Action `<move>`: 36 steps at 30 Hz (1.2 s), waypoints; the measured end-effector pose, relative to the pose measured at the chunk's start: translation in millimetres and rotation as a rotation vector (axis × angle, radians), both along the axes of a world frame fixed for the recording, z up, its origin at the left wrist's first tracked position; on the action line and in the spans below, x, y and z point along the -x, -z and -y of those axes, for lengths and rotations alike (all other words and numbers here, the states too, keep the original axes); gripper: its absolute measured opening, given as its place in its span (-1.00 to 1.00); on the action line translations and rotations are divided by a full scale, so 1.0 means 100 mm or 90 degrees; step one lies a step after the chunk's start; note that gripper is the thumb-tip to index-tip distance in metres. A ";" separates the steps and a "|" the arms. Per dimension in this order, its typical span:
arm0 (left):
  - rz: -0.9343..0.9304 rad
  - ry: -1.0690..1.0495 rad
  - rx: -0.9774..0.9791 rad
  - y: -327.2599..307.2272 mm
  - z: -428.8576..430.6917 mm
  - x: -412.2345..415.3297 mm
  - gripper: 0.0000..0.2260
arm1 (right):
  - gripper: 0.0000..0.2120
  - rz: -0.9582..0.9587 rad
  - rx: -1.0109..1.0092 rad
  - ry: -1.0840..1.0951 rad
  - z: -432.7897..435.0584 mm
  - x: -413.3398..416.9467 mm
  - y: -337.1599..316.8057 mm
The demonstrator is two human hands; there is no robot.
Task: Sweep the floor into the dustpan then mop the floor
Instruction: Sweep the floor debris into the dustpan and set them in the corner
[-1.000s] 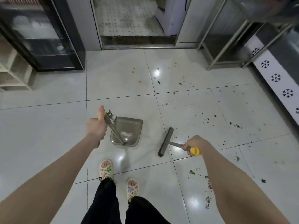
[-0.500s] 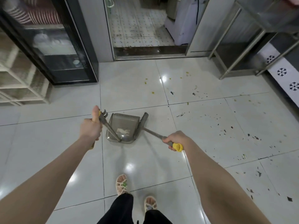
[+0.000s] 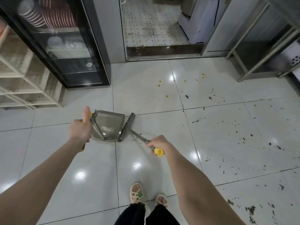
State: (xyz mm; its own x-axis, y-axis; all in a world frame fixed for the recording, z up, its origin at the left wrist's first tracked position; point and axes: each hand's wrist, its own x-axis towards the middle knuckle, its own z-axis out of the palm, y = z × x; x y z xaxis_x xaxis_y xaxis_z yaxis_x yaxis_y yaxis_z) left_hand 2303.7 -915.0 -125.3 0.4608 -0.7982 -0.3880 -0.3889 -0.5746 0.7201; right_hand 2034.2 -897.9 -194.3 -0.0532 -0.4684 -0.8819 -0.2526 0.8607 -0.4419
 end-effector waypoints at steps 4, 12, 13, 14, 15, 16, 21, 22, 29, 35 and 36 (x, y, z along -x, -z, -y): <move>0.000 -0.012 -0.010 0.09 0.12 -0.08 -0.22 | -0.77 -0.019 -0.021 -0.001 0.10 -0.15 0.12; -0.044 -0.020 -0.029 0.20 0.21 0.17 -0.26 | -0.82 -0.141 -0.072 -0.022 0.12 0.45 0.23; -0.043 -0.010 -0.034 0.21 0.22 0.24 -0.26 | -0.82 -0.142 -0.078 -0.015 0.10 0.56 0.21; -0.043 0.002 -0.038 0.21 0.22 0.32 -0.25 | -0.82 -0.146 -0.082 -0.009 0.08 0.68 0.18; -0.043 0.013 -0.041 0.21 0.22 0.40 -0.25 | -0.82 -0.154 -0.084 -0.002 0.06 0.80 0.15; -0.044 0.022 -0.045 0.21 0.22 0.49 -0.24 | -0.82 -0.163 -0.084 0.006 0.04 0.91 0.12; -0.065 0.045 -0.057 0.22 0.14 0.89 -0.20 | -0.83 -0.189 -0.108 0.045 -0.17 1.43 0.01; -0.068 0.049 -0.056 0.22 0.12 0.96 -0.20 | -0.84 -0.192 -0.112 0.050 -0.21 1.52 0.01; -0.084 0.046 -0.057 0.18 -0.05 1.38 -0.22 | -0.85 -0.203 -0.082 0.070 -0.36 1.89 -0.06; -0.085 0.017 -0.044 0.11 -0.17 1.54 -0.21 | -0.81 -0.176 -0.013 0.034 -0.20 2.11 -0.31; -0.082 0.013 -0.041 0.10 -0.17 1.54 -0.21 | -0.82 -0.169 -0.003 0.036 -0.17 2.10 -0.32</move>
State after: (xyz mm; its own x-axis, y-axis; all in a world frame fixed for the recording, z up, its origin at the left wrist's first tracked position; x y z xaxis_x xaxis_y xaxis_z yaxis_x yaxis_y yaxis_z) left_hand 2149.8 -898.2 -135.2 0.3875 -0.7789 -0.4932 -0.3086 -0.6137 0.7267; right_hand 1823.9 -881.1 -161.8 -0.3084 -0.4544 -0.8357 -0.3109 0.8784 -0.3629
